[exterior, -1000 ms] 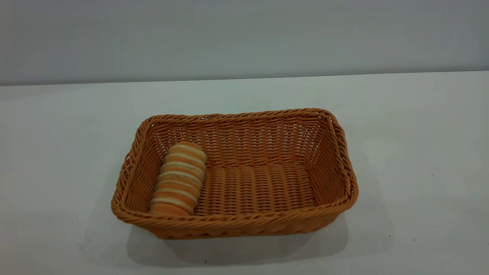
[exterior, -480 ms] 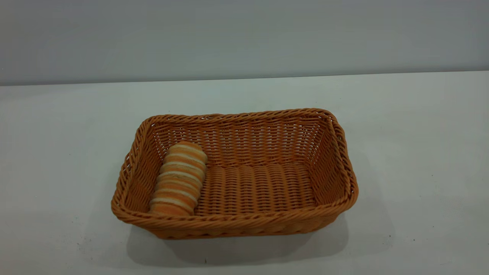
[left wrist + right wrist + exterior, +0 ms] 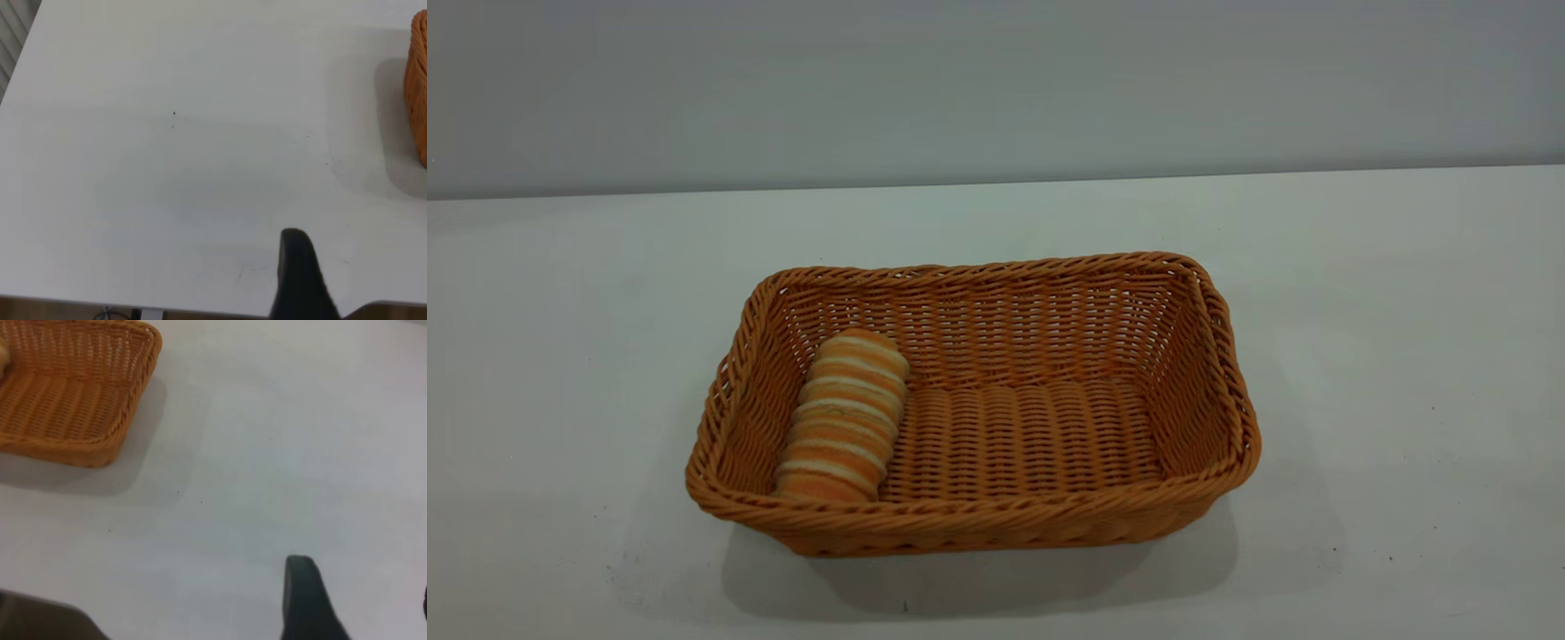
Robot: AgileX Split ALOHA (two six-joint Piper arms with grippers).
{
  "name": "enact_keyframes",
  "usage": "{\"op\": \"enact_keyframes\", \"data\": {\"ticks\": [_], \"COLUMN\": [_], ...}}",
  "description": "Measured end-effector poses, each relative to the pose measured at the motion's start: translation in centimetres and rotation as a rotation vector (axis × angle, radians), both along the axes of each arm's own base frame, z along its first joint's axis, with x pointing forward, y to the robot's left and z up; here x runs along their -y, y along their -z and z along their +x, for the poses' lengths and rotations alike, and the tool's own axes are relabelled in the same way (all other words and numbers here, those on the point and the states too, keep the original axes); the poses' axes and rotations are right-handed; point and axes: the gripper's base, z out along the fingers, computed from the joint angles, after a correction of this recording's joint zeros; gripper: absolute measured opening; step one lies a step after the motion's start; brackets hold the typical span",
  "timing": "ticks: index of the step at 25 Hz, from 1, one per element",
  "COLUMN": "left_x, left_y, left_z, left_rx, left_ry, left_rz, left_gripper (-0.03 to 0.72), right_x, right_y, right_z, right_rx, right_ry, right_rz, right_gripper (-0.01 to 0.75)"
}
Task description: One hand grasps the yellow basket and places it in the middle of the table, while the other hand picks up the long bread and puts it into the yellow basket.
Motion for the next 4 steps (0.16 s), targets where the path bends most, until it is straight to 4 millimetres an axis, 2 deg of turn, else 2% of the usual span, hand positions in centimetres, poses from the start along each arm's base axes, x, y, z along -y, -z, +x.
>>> {"op": "enact_keyframes", "data": {"ticks": [4], "left_x": [0.00], "left_y": [0.00], "left_z": [0.00], "left_rx": [0.000], "left_ry": [0.001], "left_rz": [0.001], "left_gripper": [0.509], "right_x": [0.00], "right_y": [0.00], "right_z": [0.00], "right_rx": [0.000], "right_ry": [0.000], "right_rz": [0.000], "right_gripper": [0.455]}}
